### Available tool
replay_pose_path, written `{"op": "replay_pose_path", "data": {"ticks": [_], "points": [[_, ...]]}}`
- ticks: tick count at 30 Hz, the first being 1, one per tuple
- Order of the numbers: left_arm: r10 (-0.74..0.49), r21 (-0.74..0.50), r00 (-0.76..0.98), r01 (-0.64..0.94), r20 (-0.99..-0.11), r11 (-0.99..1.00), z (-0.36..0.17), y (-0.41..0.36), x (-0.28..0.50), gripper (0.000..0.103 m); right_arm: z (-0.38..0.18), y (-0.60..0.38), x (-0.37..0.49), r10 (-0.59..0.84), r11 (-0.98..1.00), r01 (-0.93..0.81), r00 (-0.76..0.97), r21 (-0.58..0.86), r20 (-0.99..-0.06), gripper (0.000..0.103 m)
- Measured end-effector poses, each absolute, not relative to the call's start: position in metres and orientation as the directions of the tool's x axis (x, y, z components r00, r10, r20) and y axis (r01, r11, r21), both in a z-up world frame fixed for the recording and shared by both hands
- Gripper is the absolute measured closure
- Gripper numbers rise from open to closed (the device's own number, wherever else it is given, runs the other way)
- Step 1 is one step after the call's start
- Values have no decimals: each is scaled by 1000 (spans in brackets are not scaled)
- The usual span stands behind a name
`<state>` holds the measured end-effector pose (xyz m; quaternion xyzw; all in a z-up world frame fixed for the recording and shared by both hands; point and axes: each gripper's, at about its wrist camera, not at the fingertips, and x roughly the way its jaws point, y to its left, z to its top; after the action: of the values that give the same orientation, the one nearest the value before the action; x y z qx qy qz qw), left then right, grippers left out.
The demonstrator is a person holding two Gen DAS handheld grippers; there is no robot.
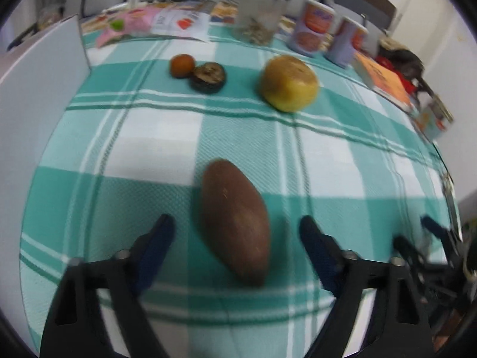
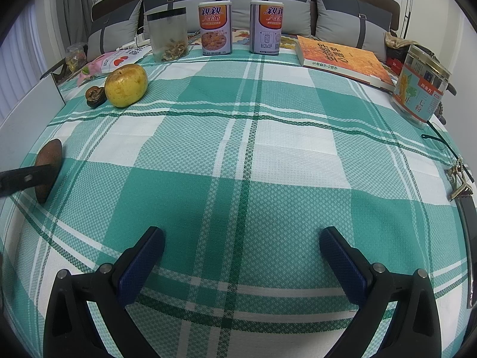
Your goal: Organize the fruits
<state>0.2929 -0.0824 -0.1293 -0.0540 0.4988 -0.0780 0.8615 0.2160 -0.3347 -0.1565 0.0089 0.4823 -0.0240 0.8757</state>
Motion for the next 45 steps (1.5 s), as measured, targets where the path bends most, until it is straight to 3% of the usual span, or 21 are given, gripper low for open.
{"op": "replay_pose_path", "data": {"ticks": [1,2,7,10,13,14,15,20,23,25,26,30,32,33,38,42,45], "points": [[-178,-155,509,88,-842,984,-129,-82,294,56,-157,-335,216,-33,999,51,534,-7,-845,0],[-194,-165,506,102,-841,981,-129,-82,295,60,-156,-335,215,-33,999,51,534,-7,-845,0],[-253,-207,490,147,-834,967,-123,-59,265,61,-157,-334,216,-34,999,51,533,-8,-845,0],[-249,-171,465,204,-849,964,-116,-39,227,61,-157,-337,220,-26,999,49,517,-1,-856,0],[-240,-157,445,214,-863,964,-116,-17,200,60,-151,-339,242,64,997,14,481,81,-875,2],[-235,-154,448,211,-863,965,-117,-11,196,60,-142,-335,248,126,990,-12,489,138,-863,15],[-230,-149,456,206,-860,967,-118,-5,191,60,-132,-327,255,162,986,-45,503,162,-849,21],[-233,-145,498,208,-835,967,-126,9,186,60,-67,-217,310,334,922,-358,540,148,-772,20],[-255,-154,511,232,-821,960,-127,14,185,60,-67,-150,350,333,869,-493,511,48,-793,21],[-271,-163,511,247,-816,955,-127,17,186,60,-84,-116,379,291,838,-545,468,-13,-835,27],[-281,-172,510,251,-813,953,-127,19,186,60,-97,-103,395,253,826,-562,440,-44,-862,34],[-307,-201,504,255,-807,946,-128,23,189,60,-144,-85,441,120,827,-552,352,-102,-928,41],[-317,-212,503,257,-804,943,-128,24,191,60,-155,-87,450,115,842,-533,326,-82,-938,51],[-323,-219,501,256,-803,941,-128,25,192,60,-155,-92,454,138,862,-505,309,-39,-941,62],[-362,-271,489,249,-793,930,-127,30,193,60,-133,-116,421,247,886,-456,300,88,-921,62],[-385,-282,484,274,-786,919,-120,26,183,60,-101,-159,336,399,873,-411,290,264,-870,62],[-425,-312,455,305,-782,900,-116,12,168,60,-97,-198,257,397,895,-334,299,295,-868,62]]}}
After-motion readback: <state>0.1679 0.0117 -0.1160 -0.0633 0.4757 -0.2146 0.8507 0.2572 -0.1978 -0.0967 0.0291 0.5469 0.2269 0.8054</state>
